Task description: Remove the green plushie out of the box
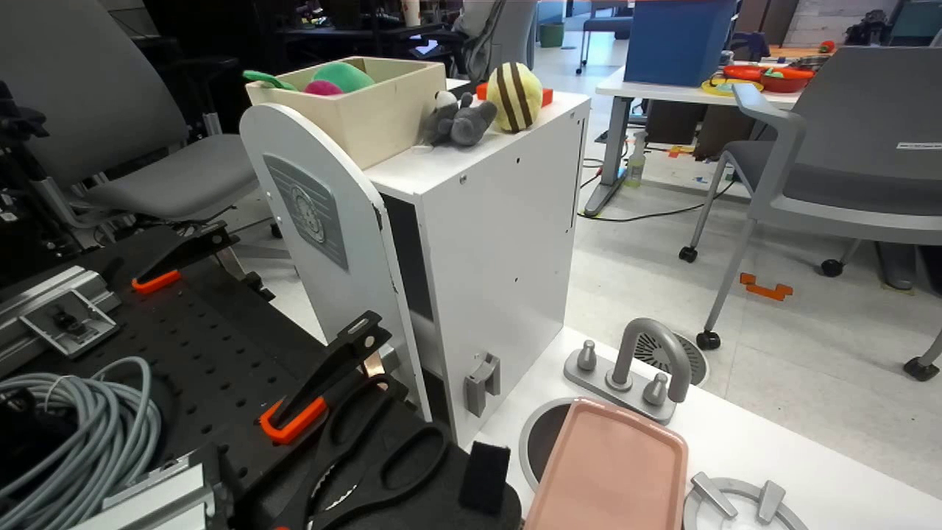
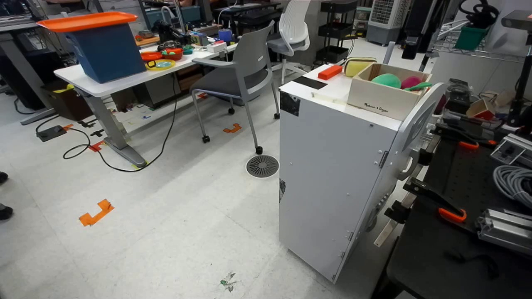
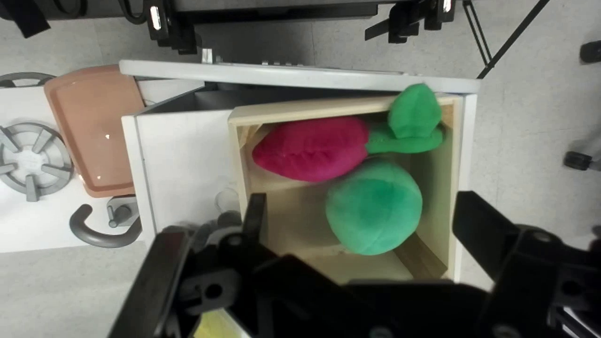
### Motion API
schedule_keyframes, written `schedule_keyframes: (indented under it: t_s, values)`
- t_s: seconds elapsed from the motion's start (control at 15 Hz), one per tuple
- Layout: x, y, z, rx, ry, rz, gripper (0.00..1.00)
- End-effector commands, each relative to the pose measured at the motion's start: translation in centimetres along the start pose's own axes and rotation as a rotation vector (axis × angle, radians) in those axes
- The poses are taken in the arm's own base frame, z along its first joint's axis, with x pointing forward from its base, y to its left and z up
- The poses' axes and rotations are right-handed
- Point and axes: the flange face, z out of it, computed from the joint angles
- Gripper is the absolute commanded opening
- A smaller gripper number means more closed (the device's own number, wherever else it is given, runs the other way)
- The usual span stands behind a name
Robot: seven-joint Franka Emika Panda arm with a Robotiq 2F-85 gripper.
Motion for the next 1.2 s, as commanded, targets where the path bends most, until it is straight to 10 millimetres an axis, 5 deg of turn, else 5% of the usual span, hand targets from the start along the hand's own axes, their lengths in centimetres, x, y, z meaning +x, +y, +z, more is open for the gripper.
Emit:
schedule_keyframes:
  t_s: [0.0,1.13]
  values:
    - [1.8,0.0,0.5,-0.029,0.04,-0.022,1.0]
    - [3.1,-1.1,4.2,-0.007,-0.028,-0.047,1.0]
